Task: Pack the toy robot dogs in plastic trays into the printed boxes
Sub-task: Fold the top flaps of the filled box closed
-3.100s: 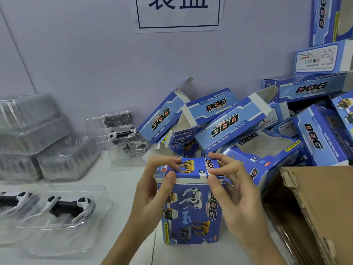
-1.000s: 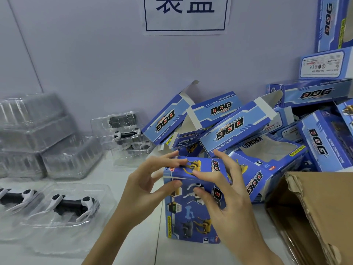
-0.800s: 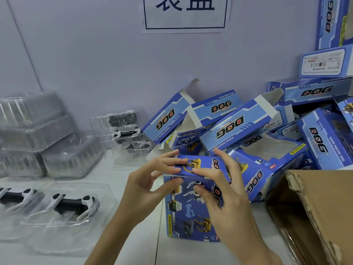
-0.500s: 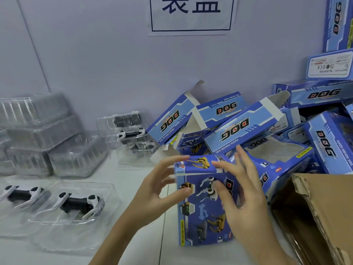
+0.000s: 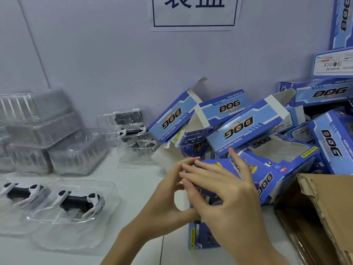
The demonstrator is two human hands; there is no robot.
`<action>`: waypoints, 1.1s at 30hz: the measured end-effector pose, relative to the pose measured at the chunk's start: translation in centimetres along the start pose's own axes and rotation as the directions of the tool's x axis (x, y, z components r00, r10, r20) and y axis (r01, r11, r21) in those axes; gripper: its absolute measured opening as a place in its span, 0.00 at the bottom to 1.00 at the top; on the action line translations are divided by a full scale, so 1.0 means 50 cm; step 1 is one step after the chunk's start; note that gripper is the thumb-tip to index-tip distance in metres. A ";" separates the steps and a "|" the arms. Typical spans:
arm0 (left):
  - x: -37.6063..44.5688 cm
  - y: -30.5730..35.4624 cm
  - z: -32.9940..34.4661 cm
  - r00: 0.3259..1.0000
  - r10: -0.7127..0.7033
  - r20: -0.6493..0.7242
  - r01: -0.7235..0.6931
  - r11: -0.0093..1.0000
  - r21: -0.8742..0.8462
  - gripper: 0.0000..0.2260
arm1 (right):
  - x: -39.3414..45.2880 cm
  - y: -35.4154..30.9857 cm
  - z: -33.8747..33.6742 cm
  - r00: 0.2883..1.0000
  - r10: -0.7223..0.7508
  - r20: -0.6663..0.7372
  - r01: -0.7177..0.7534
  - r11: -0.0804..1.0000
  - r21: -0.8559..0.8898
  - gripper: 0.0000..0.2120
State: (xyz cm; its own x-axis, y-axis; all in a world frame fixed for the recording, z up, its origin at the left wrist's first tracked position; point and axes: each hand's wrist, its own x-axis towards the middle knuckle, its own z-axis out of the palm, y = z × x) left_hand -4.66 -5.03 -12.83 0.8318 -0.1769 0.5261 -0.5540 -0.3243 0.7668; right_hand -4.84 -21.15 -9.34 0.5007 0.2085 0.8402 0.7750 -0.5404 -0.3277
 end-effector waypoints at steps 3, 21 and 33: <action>0.002 0.001 -0.002 1.000 -0.013 0.005 0.013 1.000 0.015 0.36 | -0.005 0.004 0.003 1.000 -0.005 -0.004 0.005 1.000 0.008 0.07; 0.000 0.000 0.001 0.996 -0.010 -0.085 0.013 0.999 0.031 0.36 | -0.057 0.059 -0.019 0.987 0.022 -0.161 0.023 0.961 0.274 0.17; -0.006 -0.011 0.048 0.842 0.537 -0.043 -0.280 0.506 0.816 0.42 | -0.044 0.067 -0.014 0.736 0.578 0.352 -0.667 0.529 0.525 0.36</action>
State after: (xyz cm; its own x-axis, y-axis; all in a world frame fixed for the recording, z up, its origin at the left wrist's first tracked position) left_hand -4.53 -7.04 -14.29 0.4015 -0.2829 0.8711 -0.4849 -0.8725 -0.0599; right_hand -3.63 -24.02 -11.99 0.9525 0.1278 0.2766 0.2785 0.0031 -0.9604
